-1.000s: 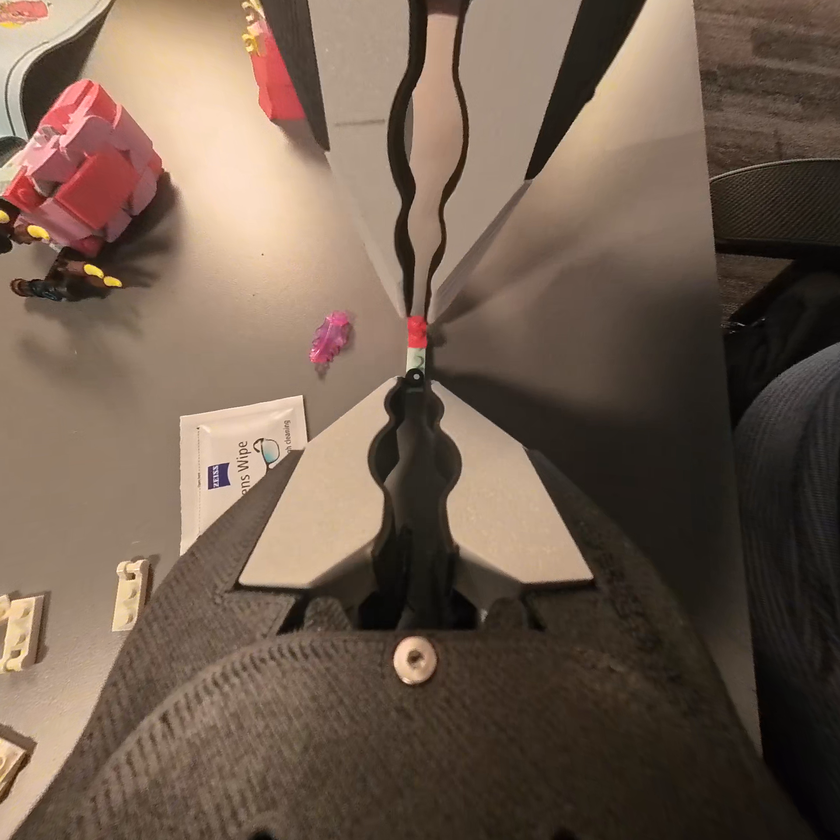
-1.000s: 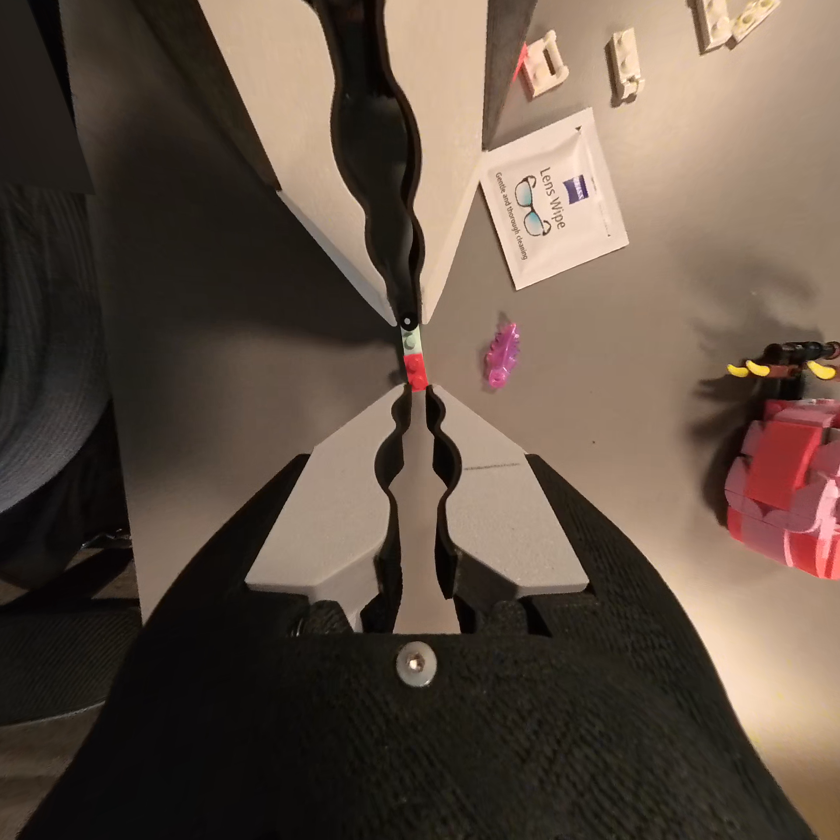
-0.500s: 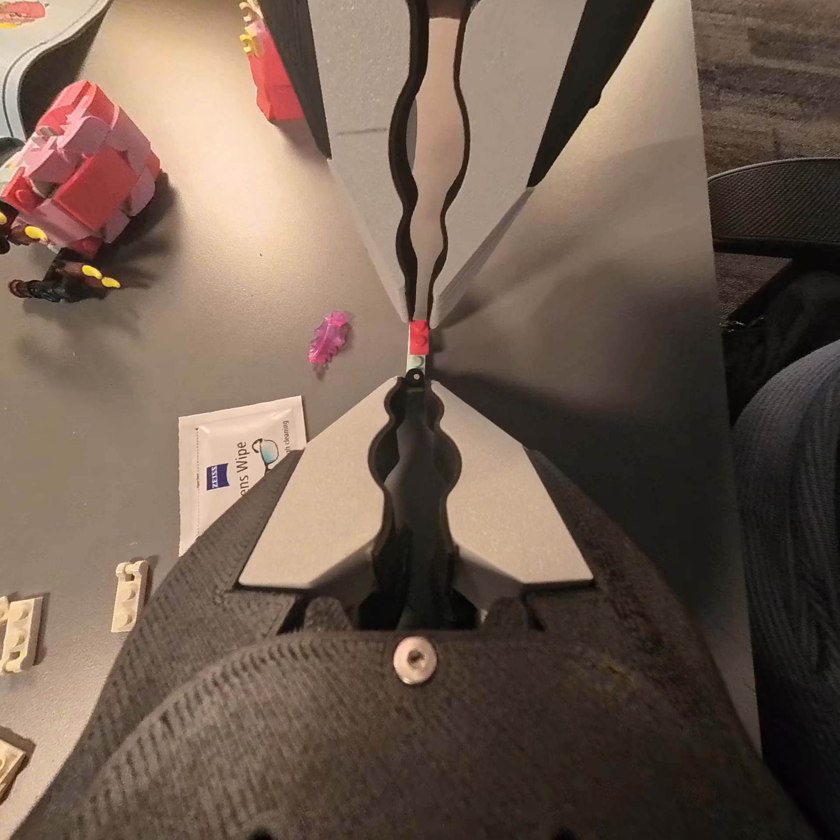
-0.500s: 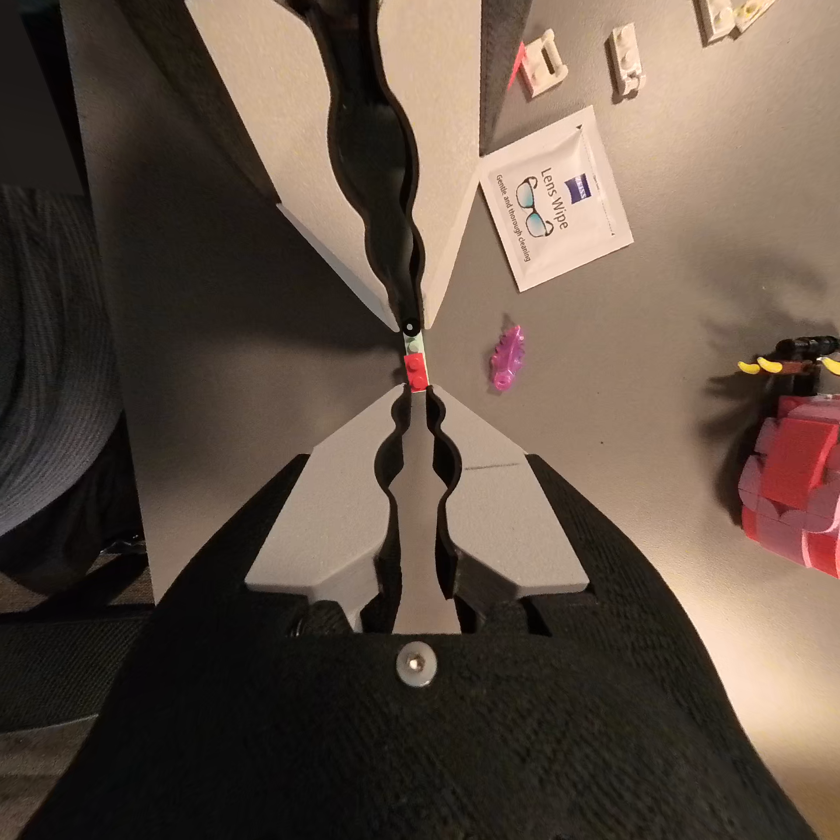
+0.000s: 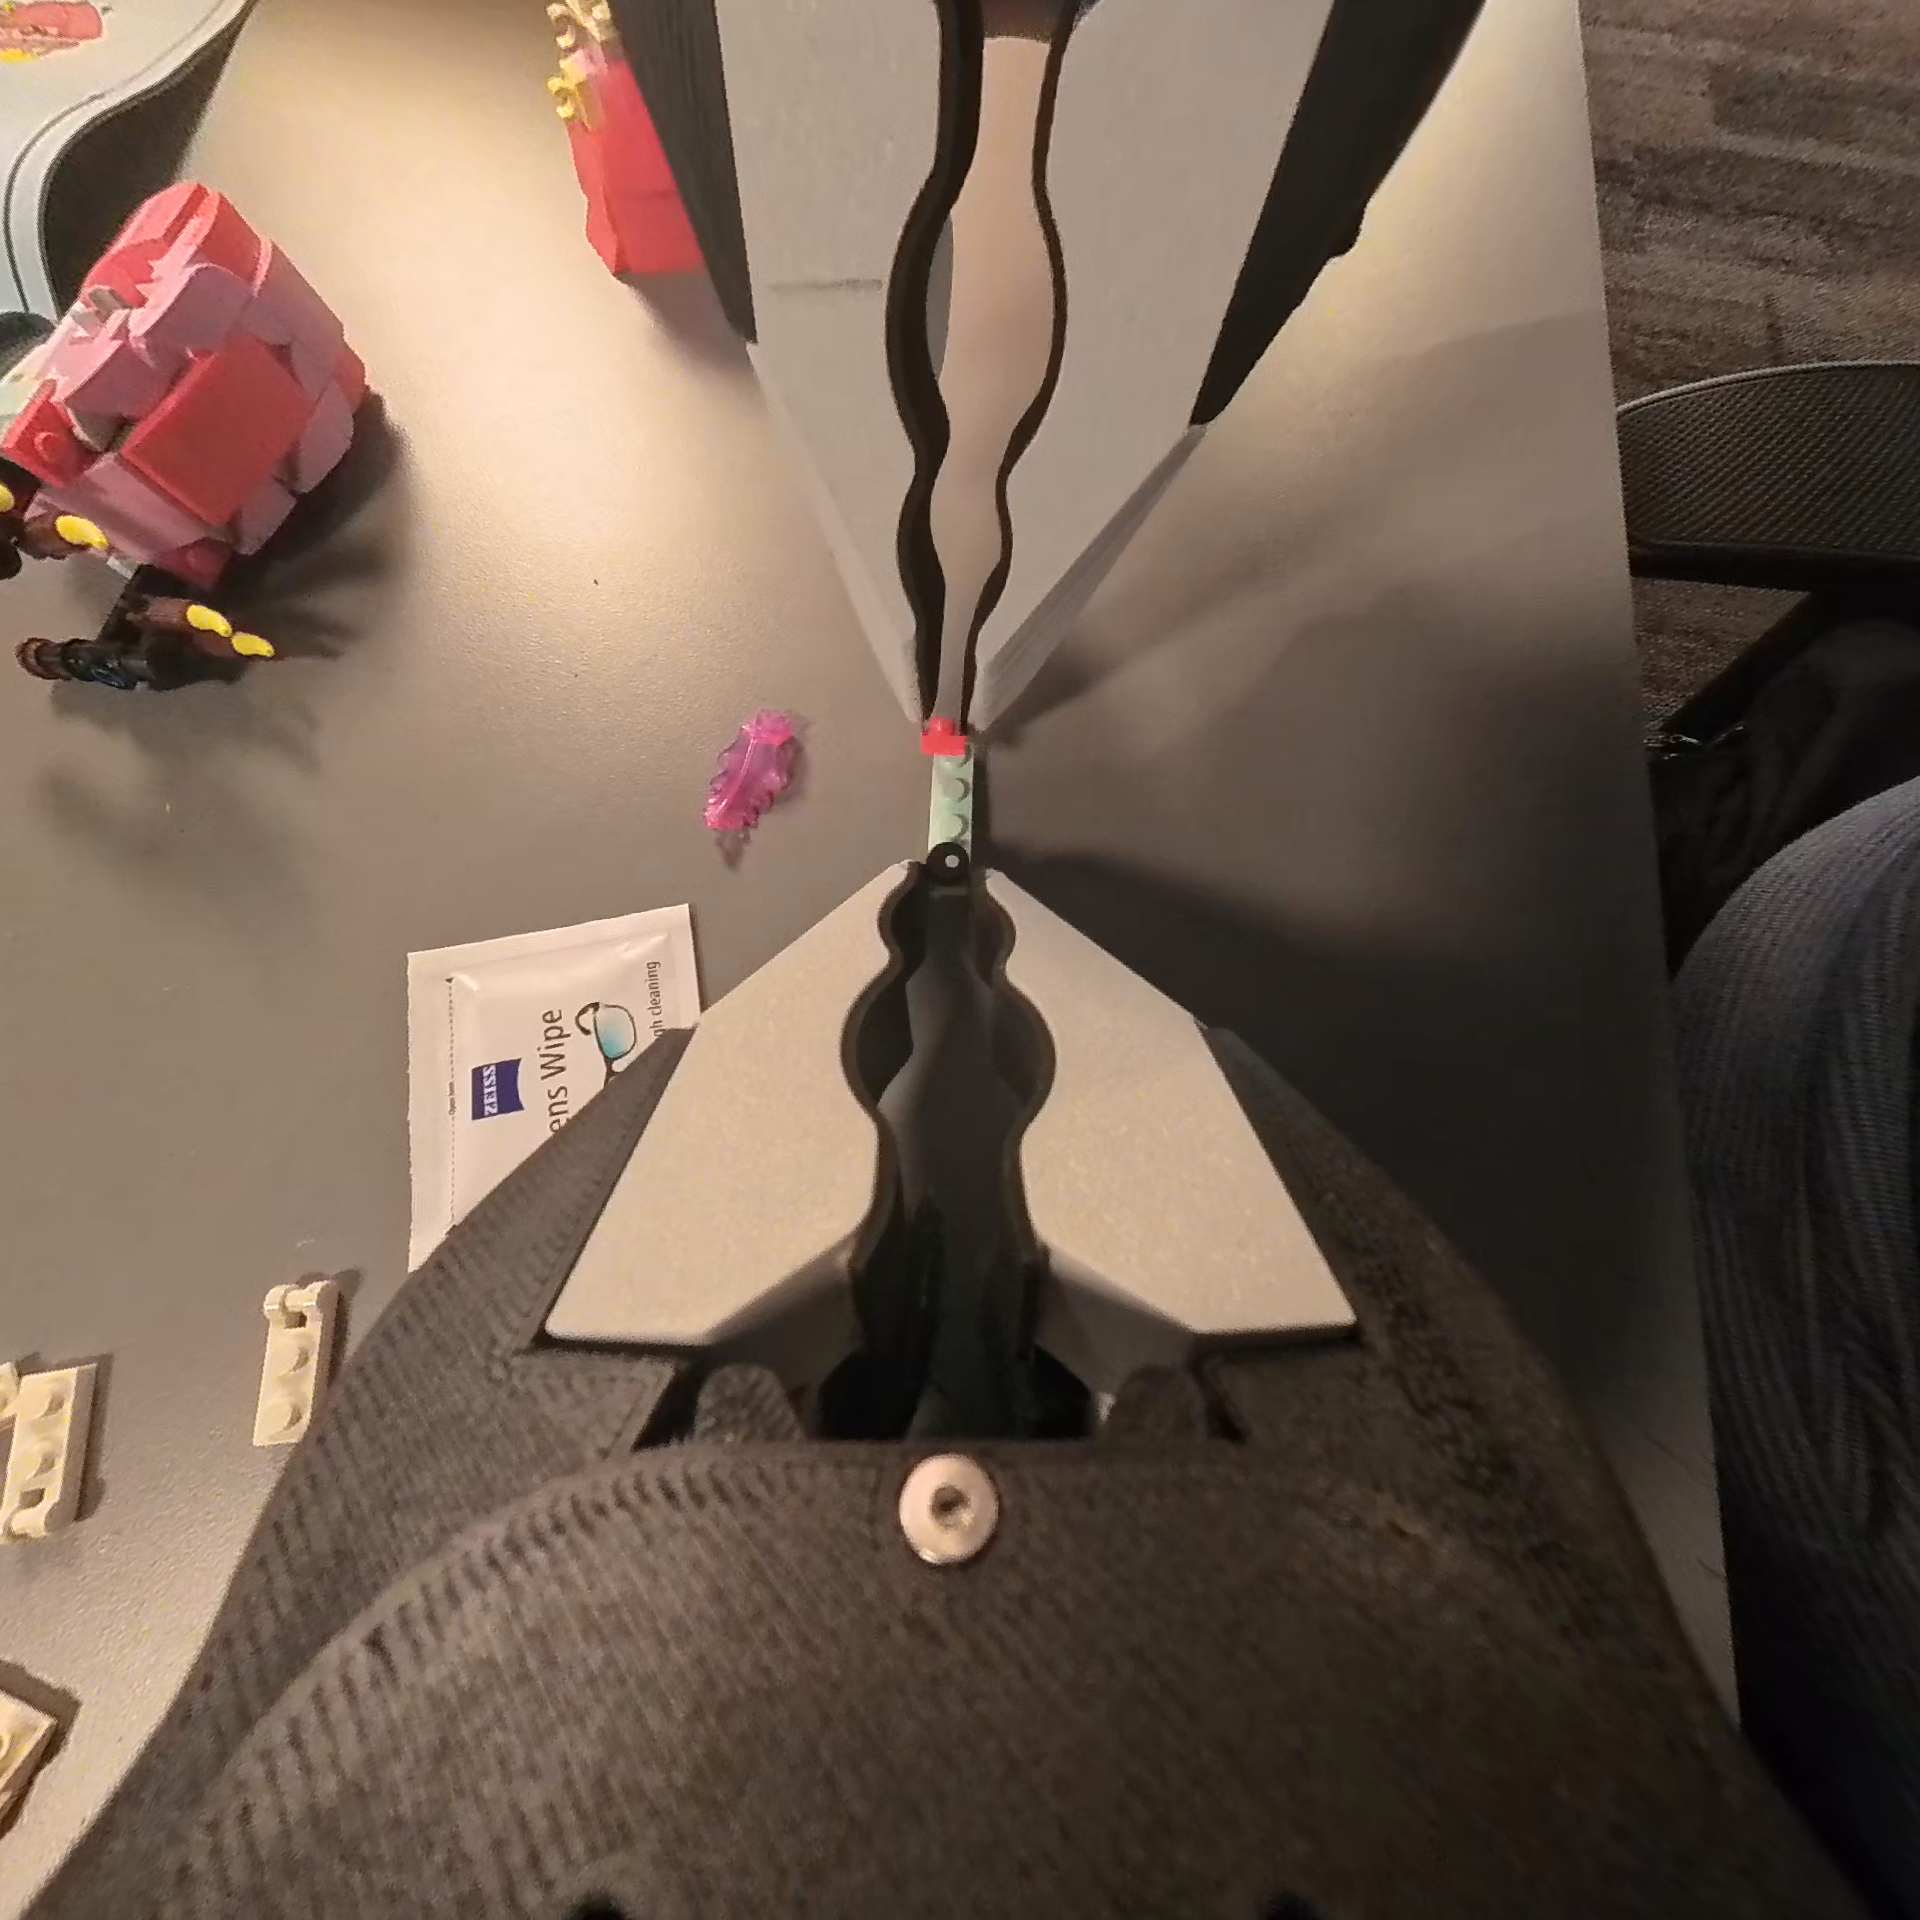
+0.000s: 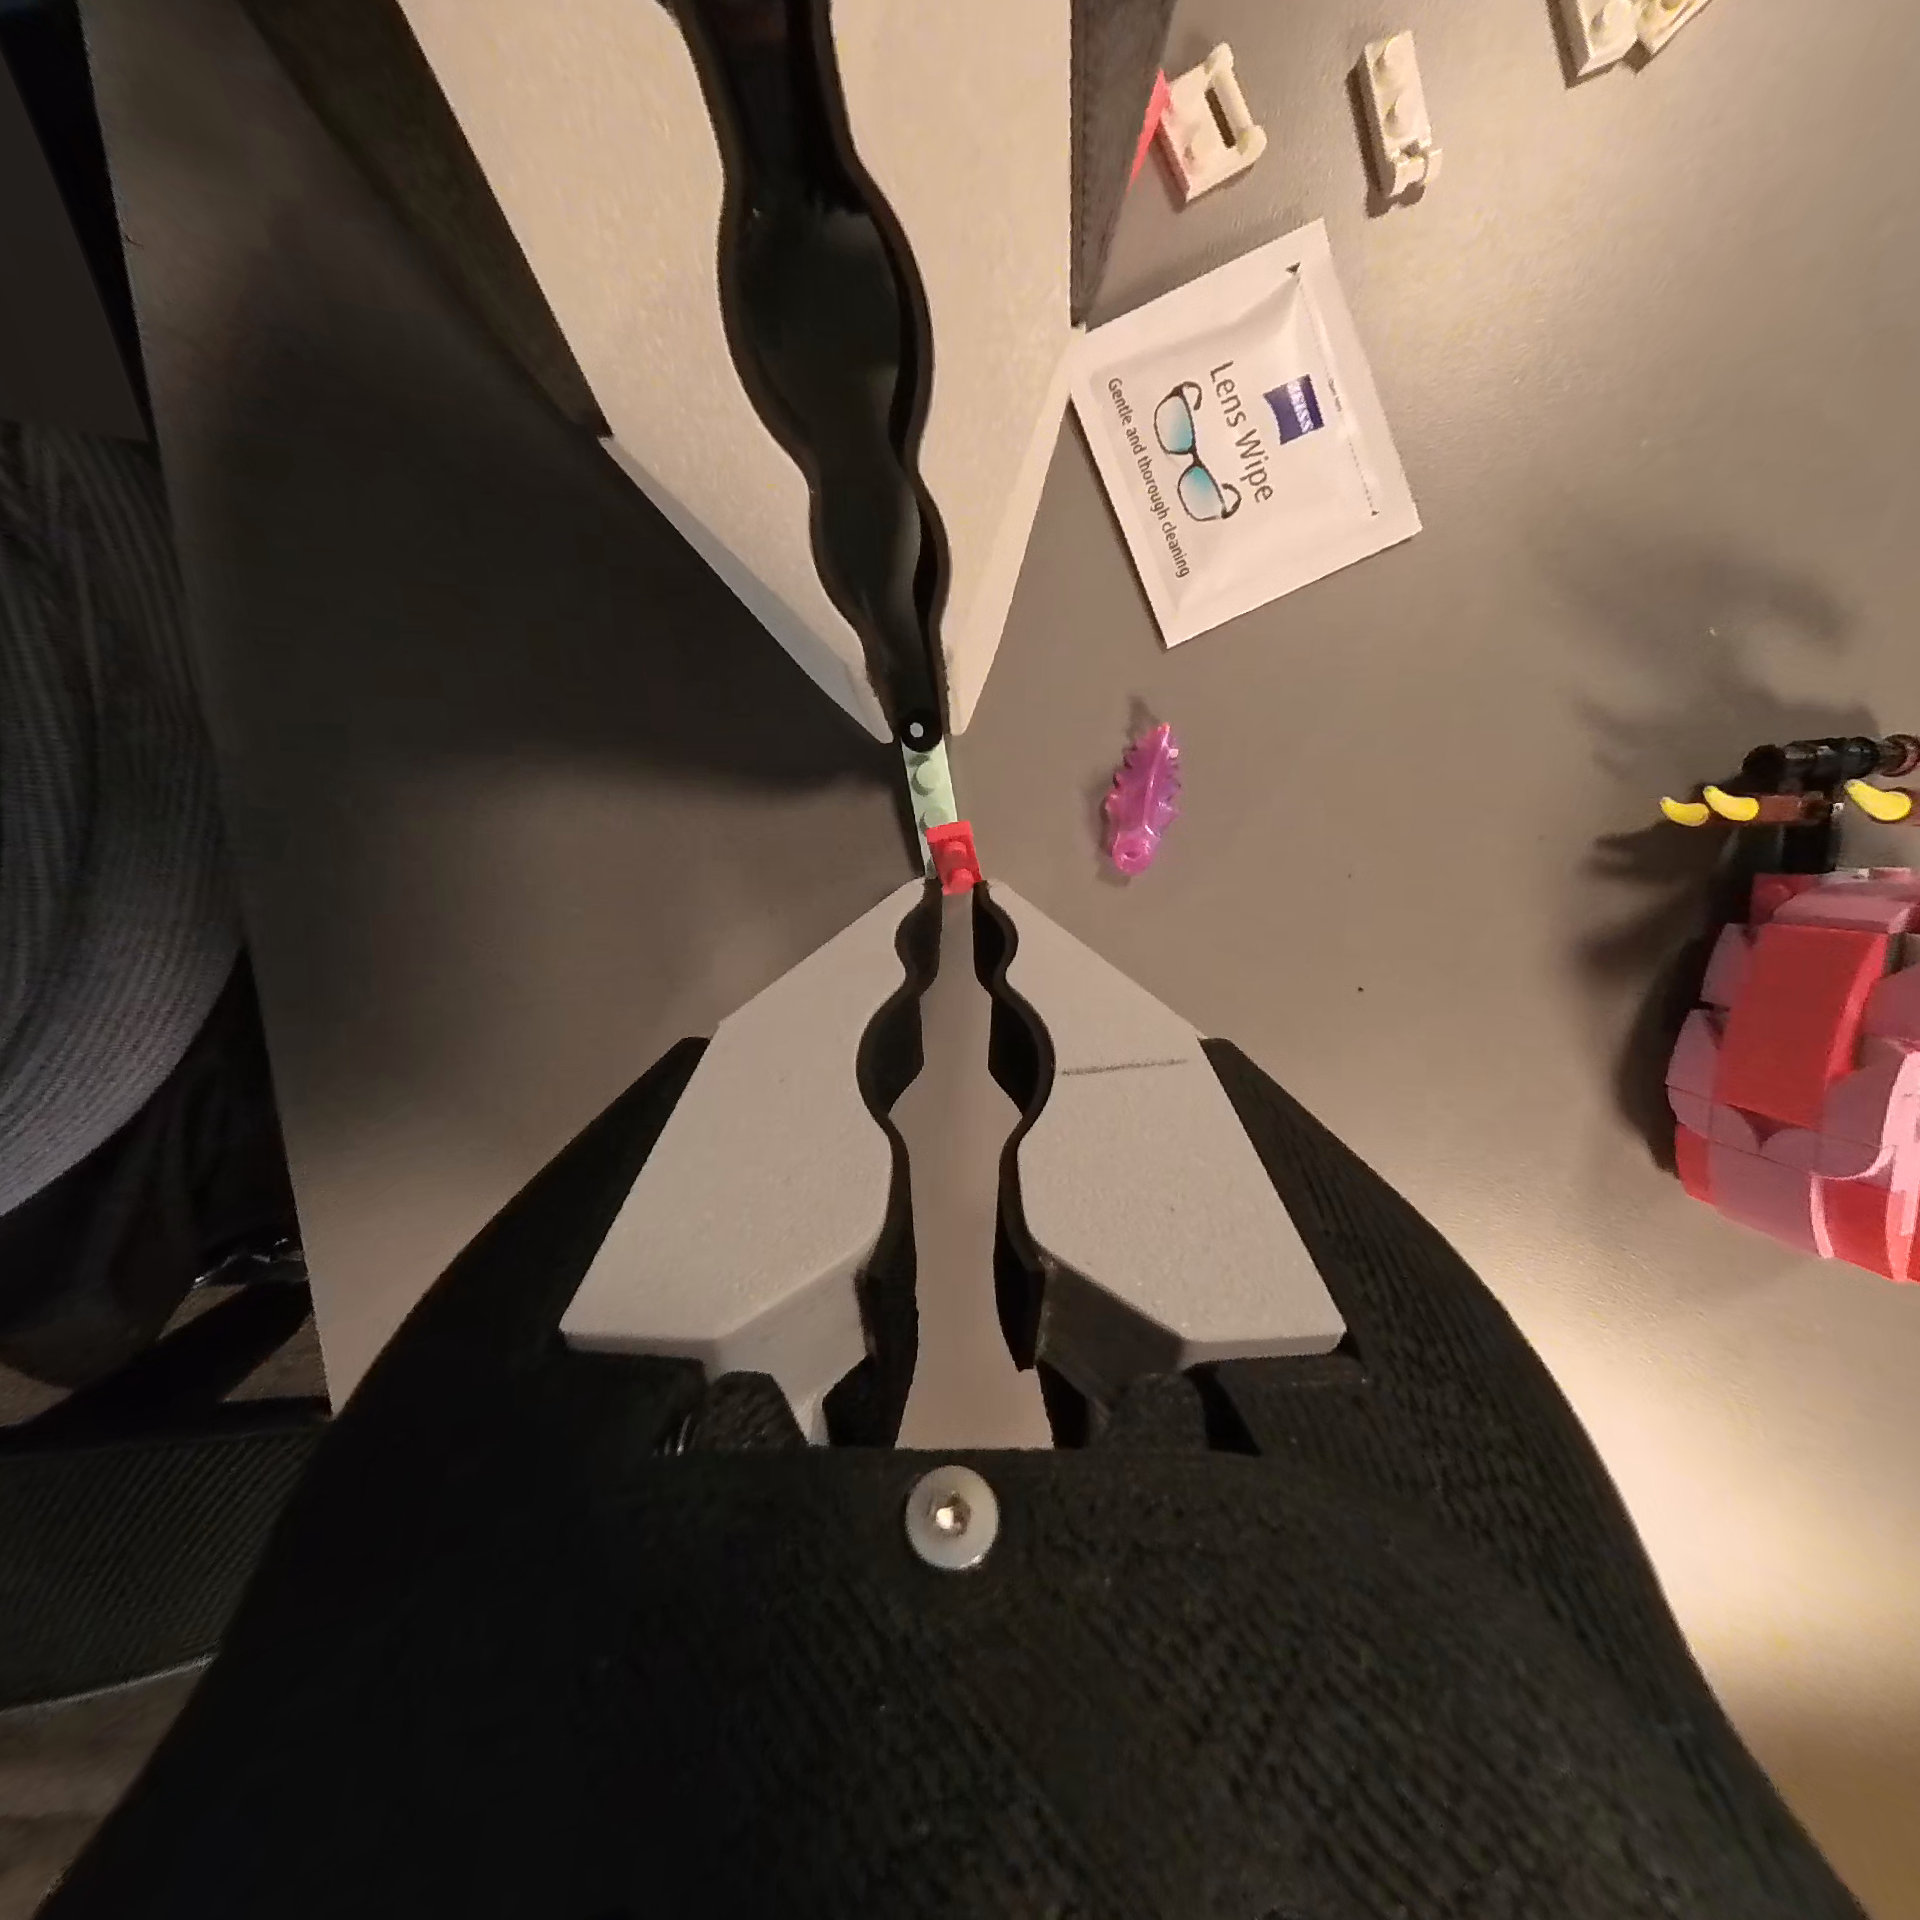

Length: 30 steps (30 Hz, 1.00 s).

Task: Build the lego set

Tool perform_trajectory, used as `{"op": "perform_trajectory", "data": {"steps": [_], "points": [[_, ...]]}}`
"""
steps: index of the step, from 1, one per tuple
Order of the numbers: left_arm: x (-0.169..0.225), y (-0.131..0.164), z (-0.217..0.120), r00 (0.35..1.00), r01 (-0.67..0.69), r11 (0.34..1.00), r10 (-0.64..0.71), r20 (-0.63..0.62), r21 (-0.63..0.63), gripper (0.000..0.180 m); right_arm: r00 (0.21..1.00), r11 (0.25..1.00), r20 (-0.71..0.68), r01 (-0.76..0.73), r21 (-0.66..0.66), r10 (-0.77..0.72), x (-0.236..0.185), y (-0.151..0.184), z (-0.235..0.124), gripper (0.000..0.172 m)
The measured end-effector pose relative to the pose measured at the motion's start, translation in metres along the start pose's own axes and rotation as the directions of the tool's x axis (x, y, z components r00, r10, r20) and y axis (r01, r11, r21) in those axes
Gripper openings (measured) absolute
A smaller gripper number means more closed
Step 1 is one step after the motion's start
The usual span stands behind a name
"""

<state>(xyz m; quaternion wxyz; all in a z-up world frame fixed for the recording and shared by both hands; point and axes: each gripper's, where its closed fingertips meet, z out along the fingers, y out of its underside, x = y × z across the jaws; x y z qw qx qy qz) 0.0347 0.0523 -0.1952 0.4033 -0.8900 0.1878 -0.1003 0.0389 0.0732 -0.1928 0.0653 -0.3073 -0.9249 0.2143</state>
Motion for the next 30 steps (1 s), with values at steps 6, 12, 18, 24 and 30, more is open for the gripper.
{"op": "perform_trajectory", "data": {"steps": [6,12,18,24,30], "points": [[0.000,0.000,0.000,1.000,0.002,1.000,-0.002,-0.002,0.000,0.007,1.000,1.000,0.003,0.012,0.010,-0.012,-0.002,-0.003,0.000,0.005],[0.000,0.000,0.000,1.000,0.002,1.000,-0.002,-0.003,0.000,0.007,1.000,1.000,-0.002,0.026,0.008,-0.026,-0.002,-0.002,-0.001,0.007],[0.013,0.003,-0.002,0.994,-0.031,0.999,0.030,-0.102,-0.009,0.007,0.997,0.992,0.027,-0.072,0.107,0.069,0.006,-0.010,-0.002,0.012],[0.015,0.006,-0.005,0.990,-0.038,0.999,0.035,-0.139,-0.015,0.007,1.000,0.994,-0.015,0.010,0.113,-0.009,0.010,-0.012,0.005,0.014],[0.015,0.006,-0.005,0.989,-0.045,0.999,0.044,-0.138,-0.010,0.007,0.998,0.995,-0.048,0.053,0.084,-0.049,0.012,-0.009,0.004,0.005]]}}
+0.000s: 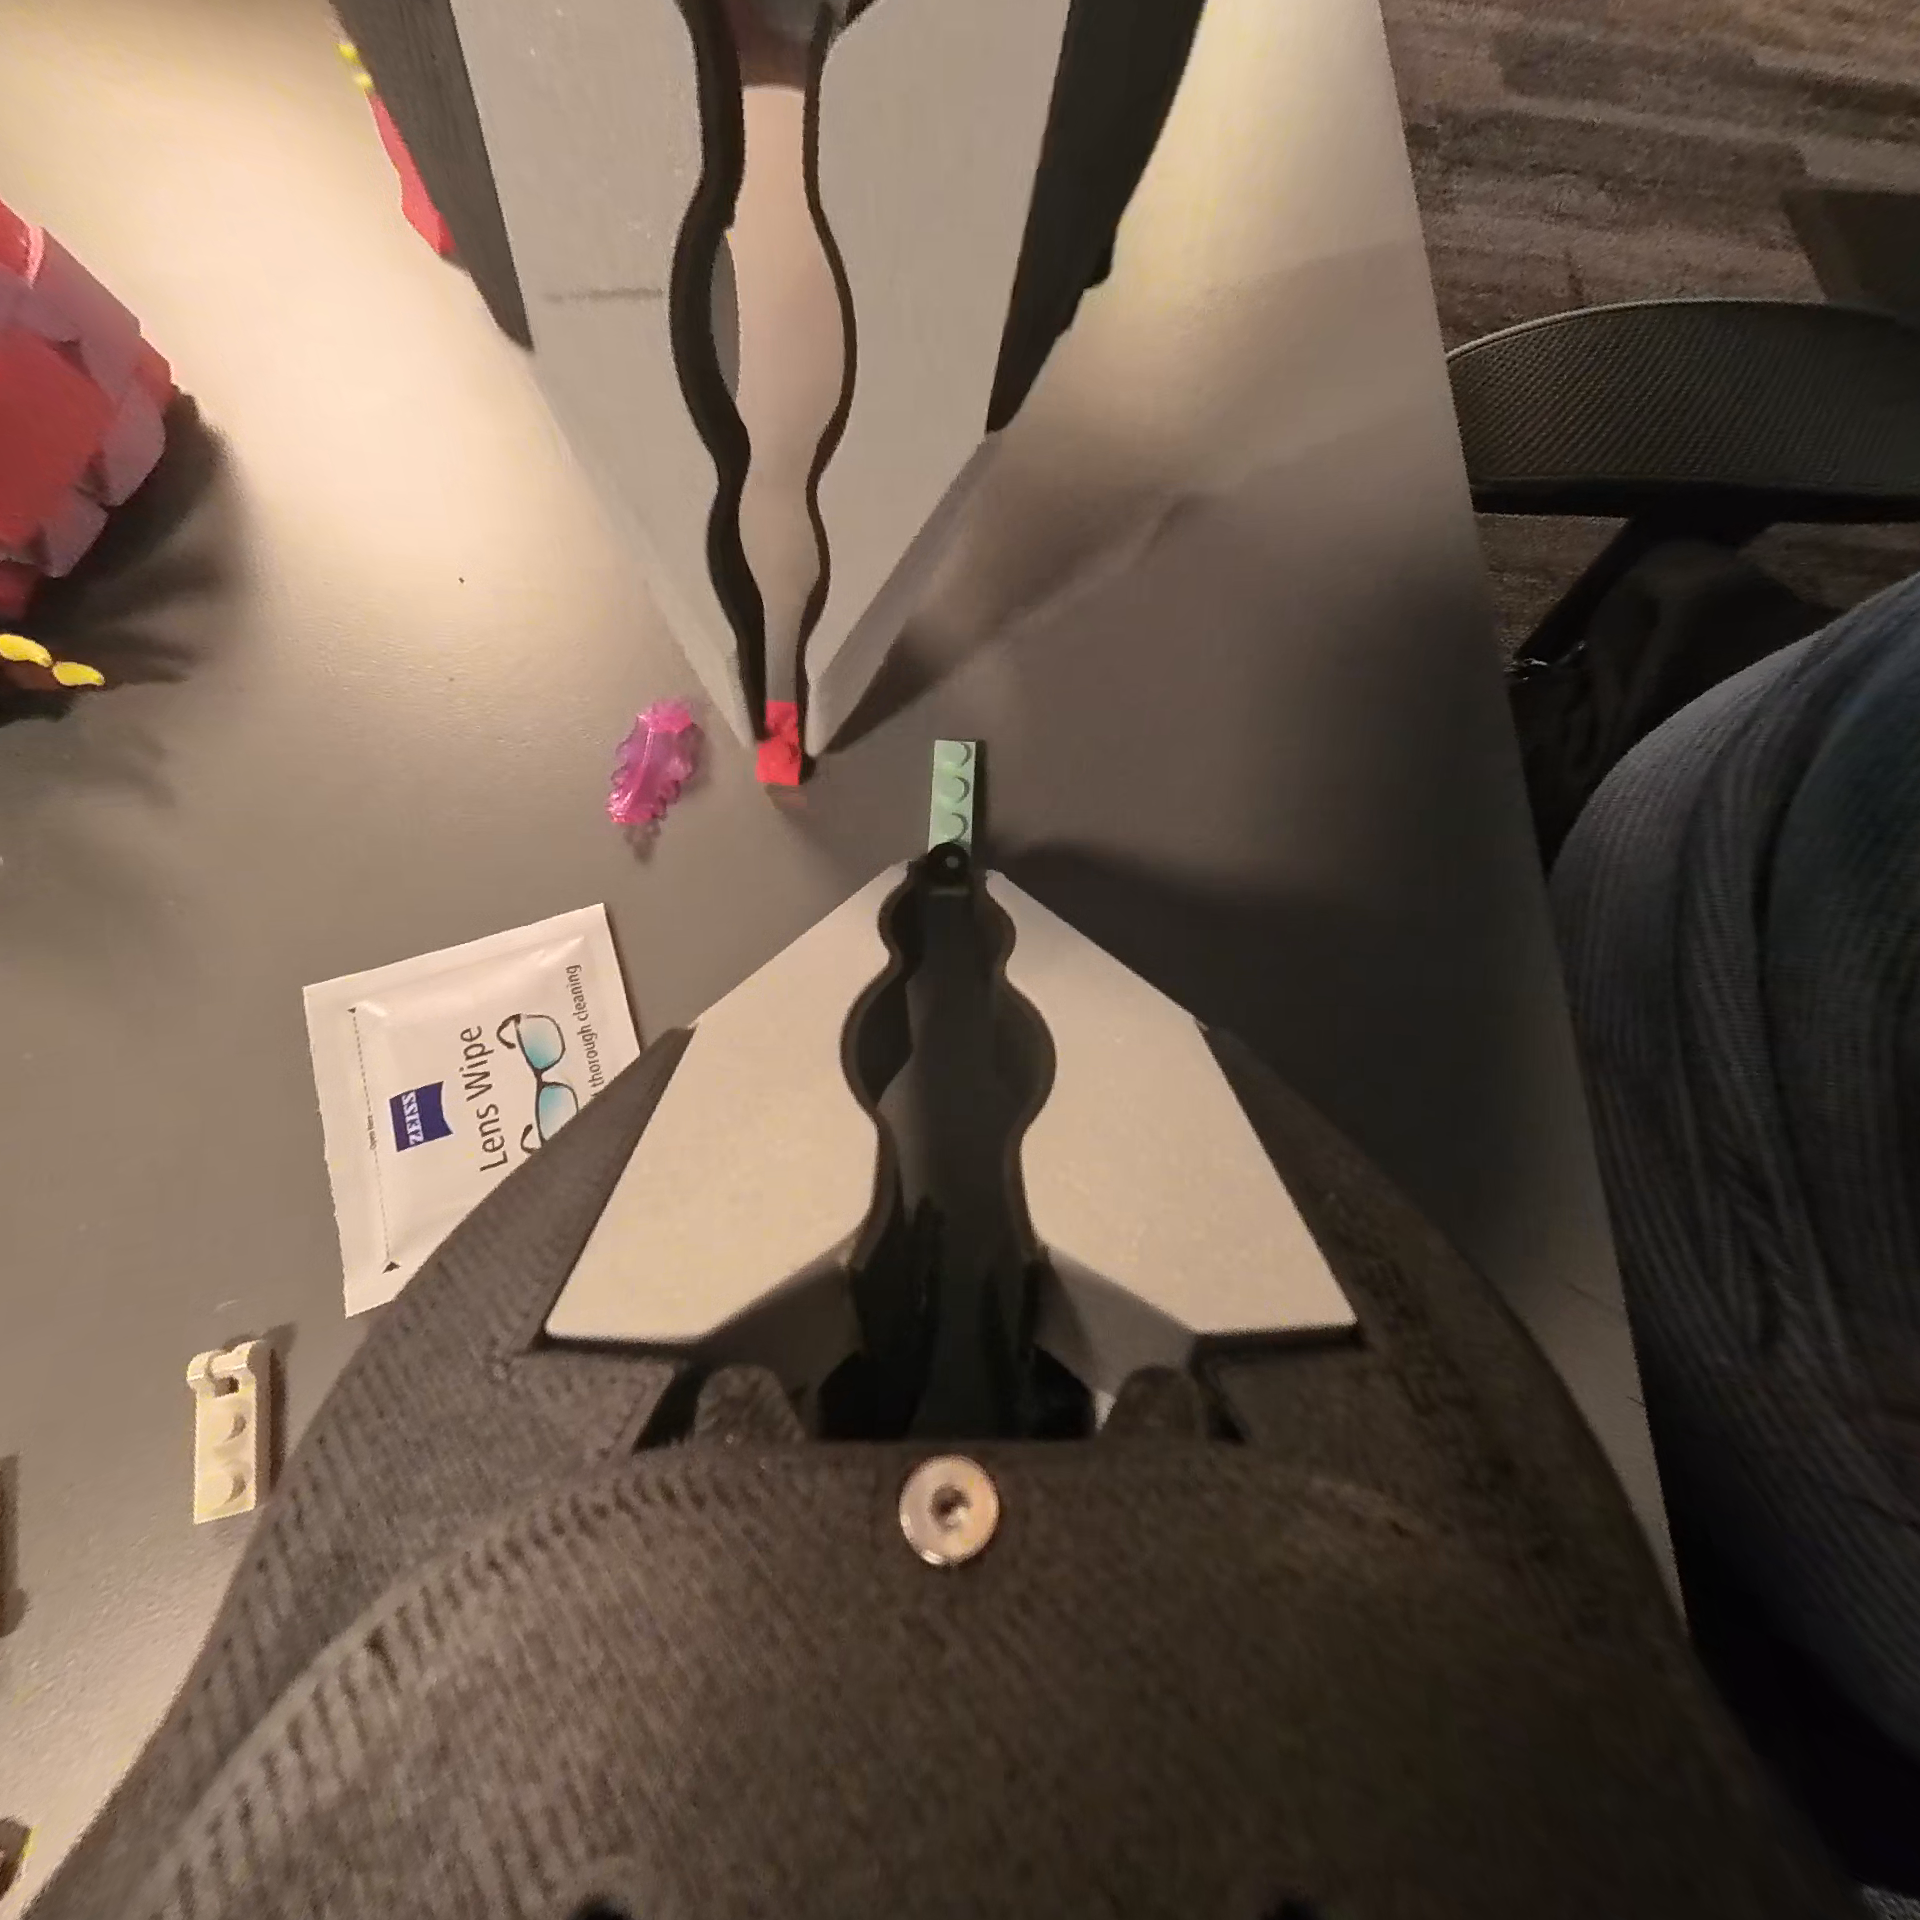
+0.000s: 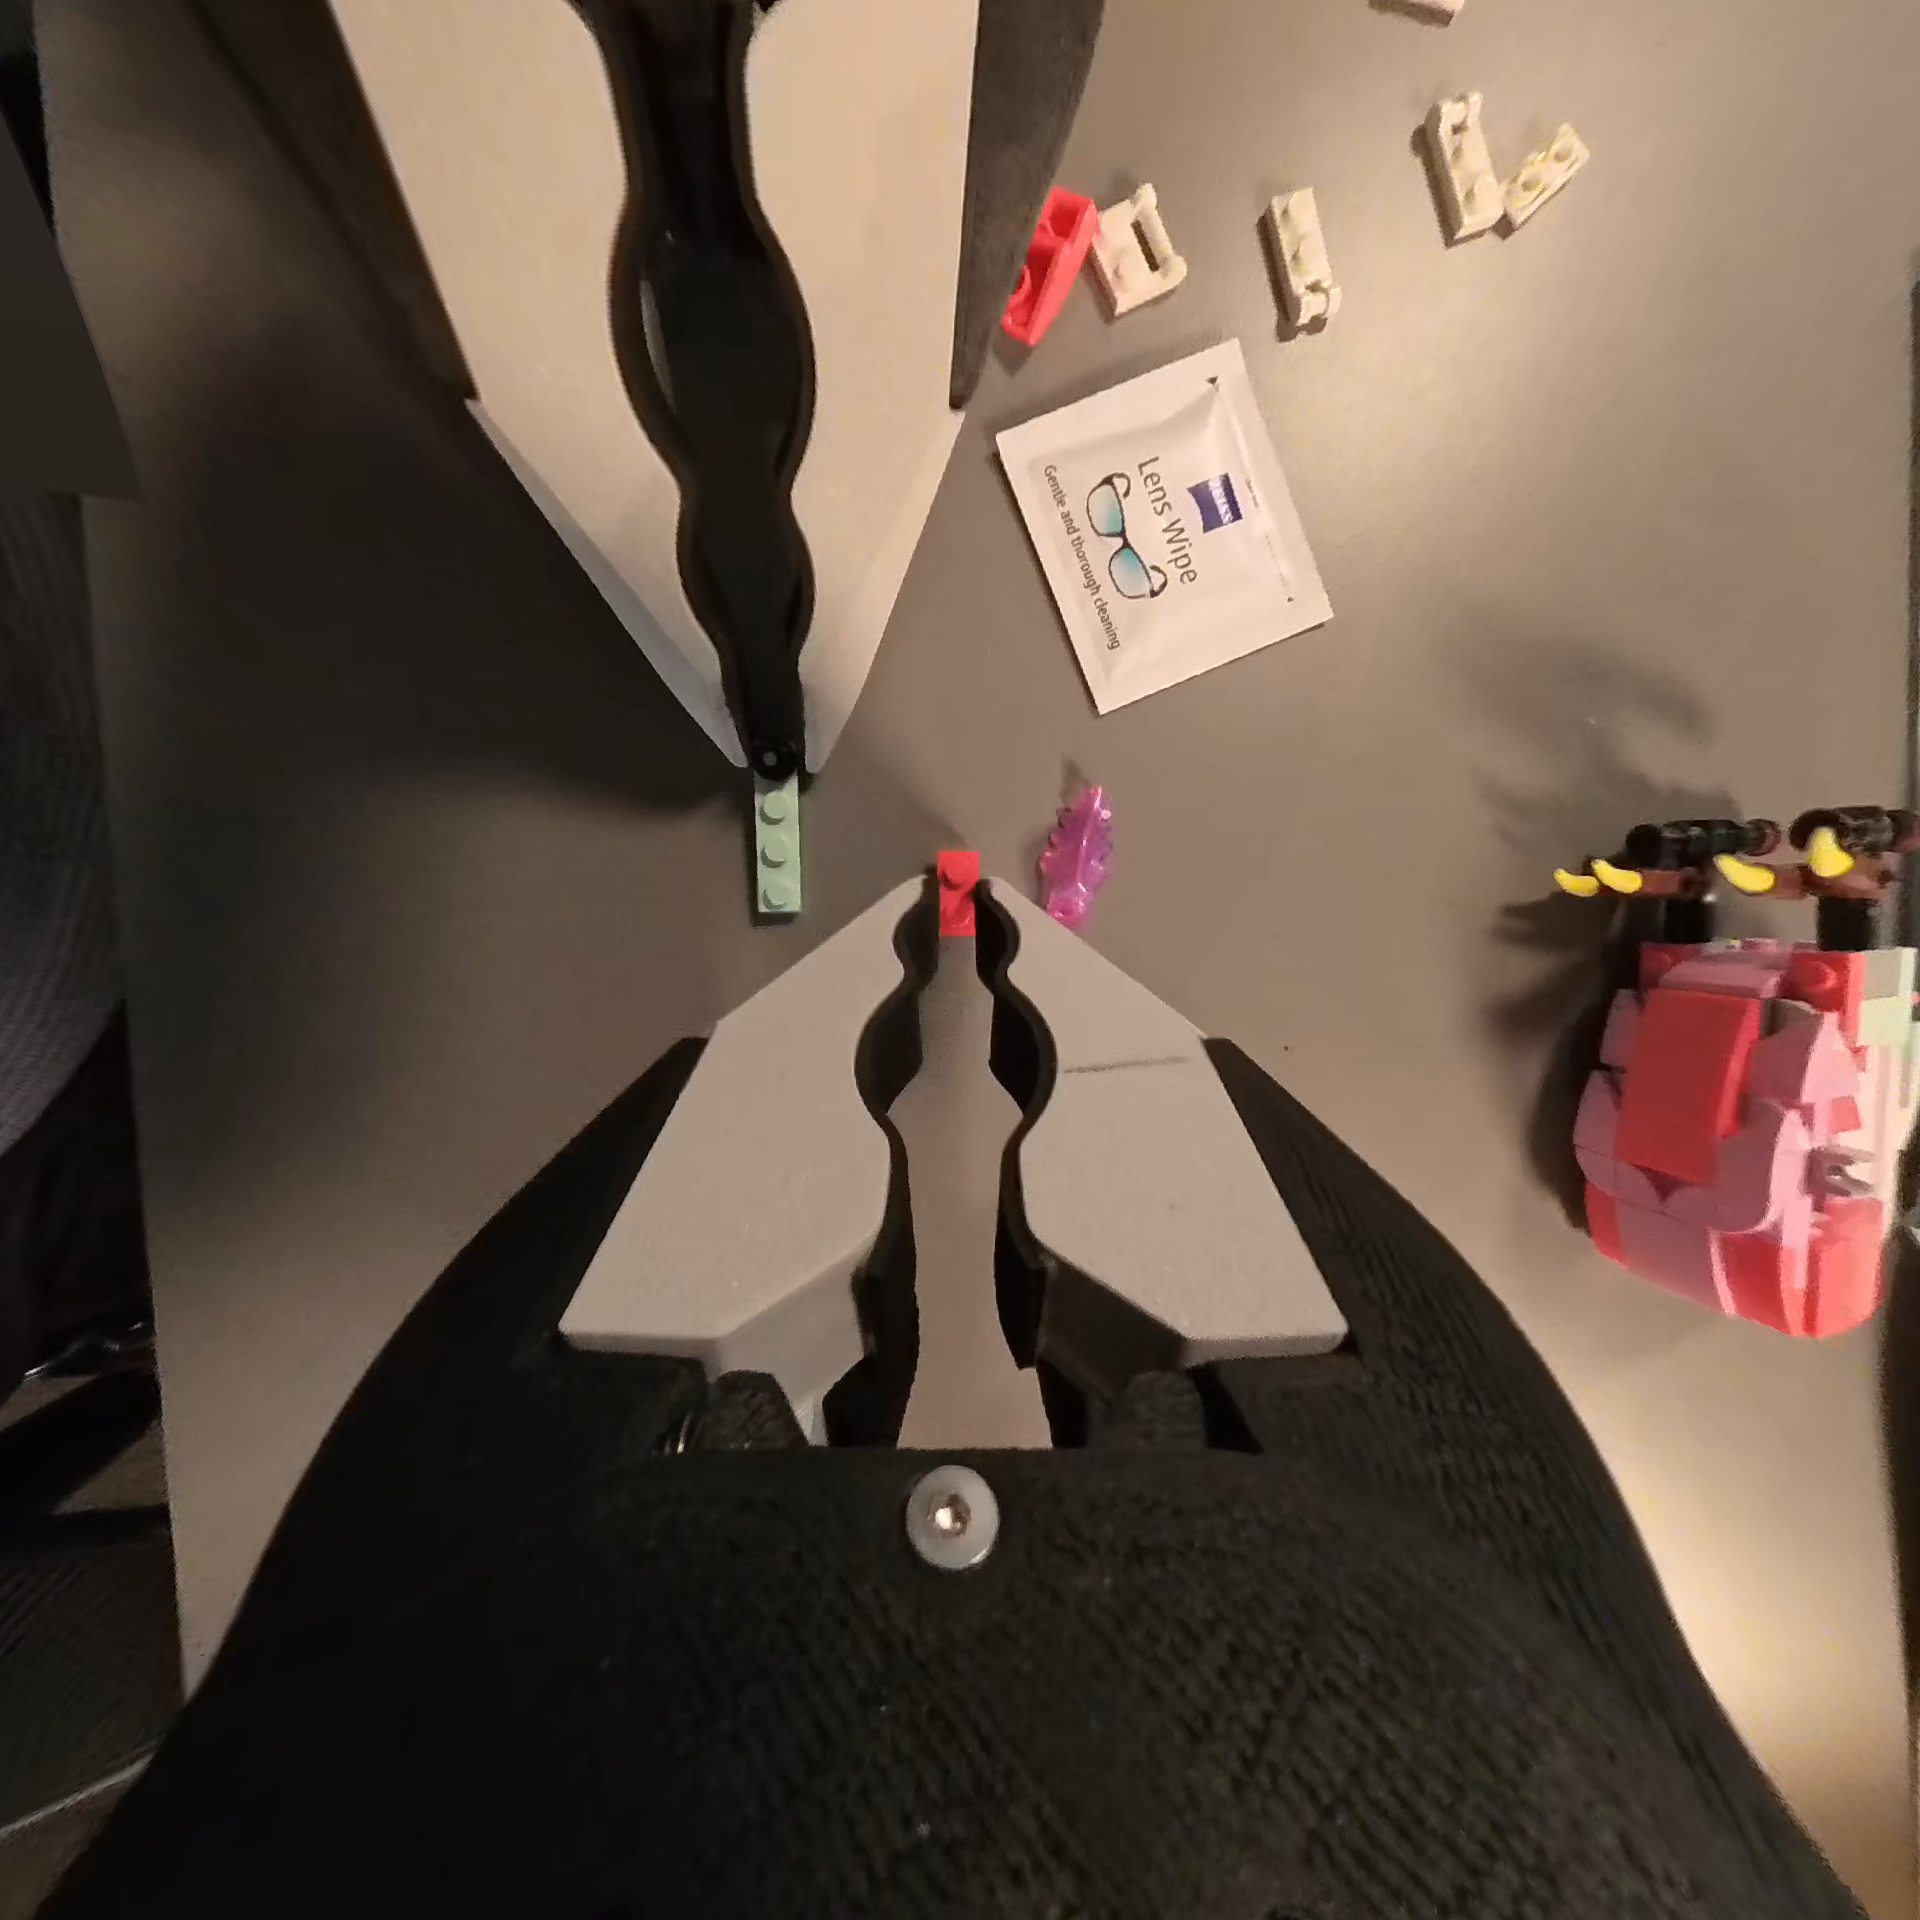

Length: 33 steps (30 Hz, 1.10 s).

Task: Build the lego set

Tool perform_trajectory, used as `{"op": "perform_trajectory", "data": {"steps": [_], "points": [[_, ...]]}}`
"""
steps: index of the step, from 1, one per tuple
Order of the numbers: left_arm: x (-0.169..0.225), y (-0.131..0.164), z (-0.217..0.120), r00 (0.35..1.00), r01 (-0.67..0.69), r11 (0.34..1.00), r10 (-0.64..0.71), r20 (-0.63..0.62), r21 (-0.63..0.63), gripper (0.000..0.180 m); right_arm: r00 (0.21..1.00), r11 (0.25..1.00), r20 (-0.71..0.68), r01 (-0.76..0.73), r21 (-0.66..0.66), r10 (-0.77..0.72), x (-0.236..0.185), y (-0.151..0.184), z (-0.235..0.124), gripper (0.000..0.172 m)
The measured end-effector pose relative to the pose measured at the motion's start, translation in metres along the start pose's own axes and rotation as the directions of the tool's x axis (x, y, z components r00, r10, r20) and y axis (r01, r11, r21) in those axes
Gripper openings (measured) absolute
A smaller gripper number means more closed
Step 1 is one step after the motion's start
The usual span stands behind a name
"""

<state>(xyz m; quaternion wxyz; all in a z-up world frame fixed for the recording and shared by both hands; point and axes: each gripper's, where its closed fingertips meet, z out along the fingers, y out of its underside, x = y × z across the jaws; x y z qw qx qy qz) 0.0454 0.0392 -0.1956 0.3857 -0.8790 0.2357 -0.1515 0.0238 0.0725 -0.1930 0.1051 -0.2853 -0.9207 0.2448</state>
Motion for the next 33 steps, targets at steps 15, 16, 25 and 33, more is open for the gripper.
{"op": "perform_trajectory", "data": {"steps": [15,16,25,33], "points": [[0.000,-0.029,-0.013,0.998,-0.048,0.979,0.040,0.045,0.197,0.007,0.996,0.997,0.083,0.006,0.077,-0.013,-0.024,-0.021,-0.041,0.005],[0.000,-0.030,-0.014,0.998,-0.049,0.978,0.040,0.047,0.203,0.007,0.996,0.997,0.093,-0.002,0.074,-0.004,-0.025,-0.022,-0.042,0.005],[-0.004,-0.034,-0.018,0.997,-0.043,0.973,0.029,0.067,0.228,0.006,0.999,0.999,0.039,0.023,0.023,-0.024,-0.024,-0.022,-0.037,0.005],[-0.003,-0.034,-0.018,0.997,-0.046,0.973,0.031,0.067,0.227,0.006,0.998,0.998,0.032,0.054,-0.011,-0.054,-0.024,-0.020,-0.037,0.005]]}}
